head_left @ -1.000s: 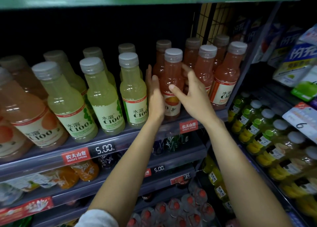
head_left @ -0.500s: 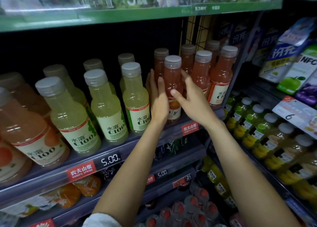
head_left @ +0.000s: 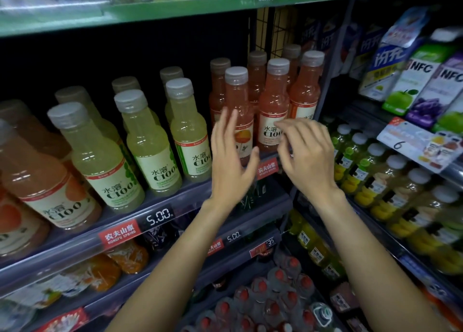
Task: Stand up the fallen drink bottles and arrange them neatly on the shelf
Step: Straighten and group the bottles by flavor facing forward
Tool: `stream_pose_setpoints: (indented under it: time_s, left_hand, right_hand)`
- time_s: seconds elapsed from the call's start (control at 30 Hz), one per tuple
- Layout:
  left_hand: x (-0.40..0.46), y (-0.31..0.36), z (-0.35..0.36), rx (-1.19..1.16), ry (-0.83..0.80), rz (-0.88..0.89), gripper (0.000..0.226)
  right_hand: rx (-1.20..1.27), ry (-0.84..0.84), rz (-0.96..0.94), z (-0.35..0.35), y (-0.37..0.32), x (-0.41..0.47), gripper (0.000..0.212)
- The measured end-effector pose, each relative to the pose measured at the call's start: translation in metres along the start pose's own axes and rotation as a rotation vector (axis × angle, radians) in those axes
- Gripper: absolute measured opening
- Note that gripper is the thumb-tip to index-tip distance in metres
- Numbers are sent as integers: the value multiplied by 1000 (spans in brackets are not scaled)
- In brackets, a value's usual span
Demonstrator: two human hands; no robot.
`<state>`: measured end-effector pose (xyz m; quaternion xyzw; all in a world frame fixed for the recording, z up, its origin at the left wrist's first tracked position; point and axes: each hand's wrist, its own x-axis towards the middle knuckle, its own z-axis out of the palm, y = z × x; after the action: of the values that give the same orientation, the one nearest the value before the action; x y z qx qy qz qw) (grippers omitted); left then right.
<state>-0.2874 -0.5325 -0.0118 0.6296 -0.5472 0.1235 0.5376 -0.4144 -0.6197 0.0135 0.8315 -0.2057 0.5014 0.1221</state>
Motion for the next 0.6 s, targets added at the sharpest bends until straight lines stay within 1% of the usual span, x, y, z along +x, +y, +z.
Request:
stream_pose_setpoints:
  time_s: [0.07,0.13,0.23,0.3,0.37,0.43,0.53,0.6]
  left_hand:
    - [5,-8,5,-73,6,-111,75]
    - [13,-14,14,-202,38,-190,79]
    - [29,-20,28,-488,186,-416,79]
    - [41,-22,34,-522,267,-527,77]
    - [52,-21,36,-517,316,-615,69]
    - [55,-25,38,-483,313,-631,66]
    - [51,-34,39,-440,278,-561,71]
    - [51,-42,41,-459,289,-533,62]
  right_hand:
    - [-15,-28,55,8,19,-3,25]
    - [-17,-55,118,17,40,-3,29]
    - [44,-69,207,30,67,3,34]
    - [122,-59,272,37,76,10,38]
    - [195,-61,310,42,79,21,44]
    - [234,-72,314,46,75,32,53]
    - [330,-92,312,50,62,49,68]
    - [352,-52,283,56,55,53,74]
